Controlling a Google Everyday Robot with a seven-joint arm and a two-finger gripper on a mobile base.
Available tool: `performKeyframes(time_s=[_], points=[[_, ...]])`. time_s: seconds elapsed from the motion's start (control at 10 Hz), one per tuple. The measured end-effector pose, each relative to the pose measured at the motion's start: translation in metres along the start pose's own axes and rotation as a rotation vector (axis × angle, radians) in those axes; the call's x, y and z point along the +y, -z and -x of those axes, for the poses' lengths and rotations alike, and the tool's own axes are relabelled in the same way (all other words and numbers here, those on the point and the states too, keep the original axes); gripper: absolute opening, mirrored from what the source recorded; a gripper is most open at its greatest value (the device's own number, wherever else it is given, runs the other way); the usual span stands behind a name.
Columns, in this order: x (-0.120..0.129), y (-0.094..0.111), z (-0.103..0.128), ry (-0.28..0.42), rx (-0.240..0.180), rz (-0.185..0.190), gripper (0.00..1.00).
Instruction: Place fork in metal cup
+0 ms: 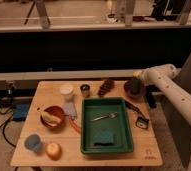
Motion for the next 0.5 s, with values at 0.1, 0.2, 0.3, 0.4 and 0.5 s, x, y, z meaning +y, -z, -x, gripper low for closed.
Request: performKeyframes(time_s=[0.1,0.2,0.3,0.4,0.5], points=[[0.0007,0.0,-0.0004,-0.005,0.005,-0.01,0.8],[0.0013,-0.0002,0.0002,-0.011,0.007,-0.019,0.8],[0.0003,-0.0006,0.001,-0.016,0.01,-0.037,0.8],[-0.0018,-0.0012,0.0021,-0.017,0.013,-0.056,0.8],[-0.0048,-0.0021,0.0034,-0.011,0.016,-0.073,0.8]])
